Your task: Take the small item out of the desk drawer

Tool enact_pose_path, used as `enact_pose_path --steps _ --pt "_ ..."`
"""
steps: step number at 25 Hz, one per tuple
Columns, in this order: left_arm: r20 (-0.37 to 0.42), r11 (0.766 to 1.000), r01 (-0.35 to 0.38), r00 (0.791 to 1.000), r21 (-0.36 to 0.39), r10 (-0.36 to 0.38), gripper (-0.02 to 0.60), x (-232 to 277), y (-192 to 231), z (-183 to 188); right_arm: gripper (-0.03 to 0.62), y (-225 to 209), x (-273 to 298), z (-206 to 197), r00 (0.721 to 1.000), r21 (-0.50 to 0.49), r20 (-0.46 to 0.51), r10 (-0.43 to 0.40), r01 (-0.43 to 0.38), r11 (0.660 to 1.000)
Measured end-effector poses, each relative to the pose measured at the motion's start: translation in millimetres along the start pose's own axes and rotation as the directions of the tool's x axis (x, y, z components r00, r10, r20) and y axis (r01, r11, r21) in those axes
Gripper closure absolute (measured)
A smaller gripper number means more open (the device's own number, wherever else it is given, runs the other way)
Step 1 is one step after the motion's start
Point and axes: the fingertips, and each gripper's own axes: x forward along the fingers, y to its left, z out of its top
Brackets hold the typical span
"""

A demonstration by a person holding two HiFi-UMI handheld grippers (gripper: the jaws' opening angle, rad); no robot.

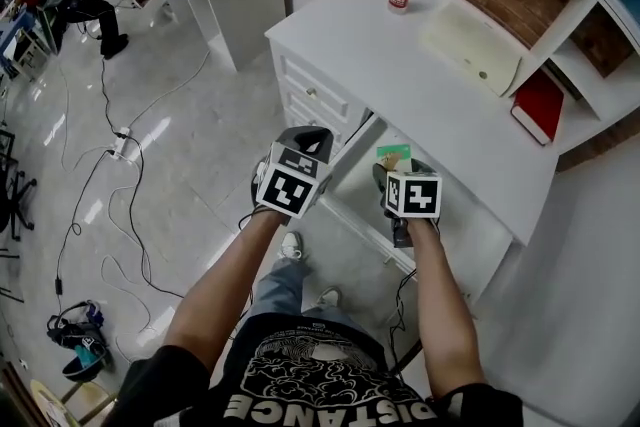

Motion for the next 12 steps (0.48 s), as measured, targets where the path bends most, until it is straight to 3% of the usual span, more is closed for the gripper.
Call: enact_pose_path --steps 12 --pt "0.025 0.998 -0.064 0.998 -0.004 0.064 0.572 -35.0 -30.3 14.4 0.246 10.2 -50.3 22.3 0.991 -0.072 0.109 0.072 -0.064 0.995"
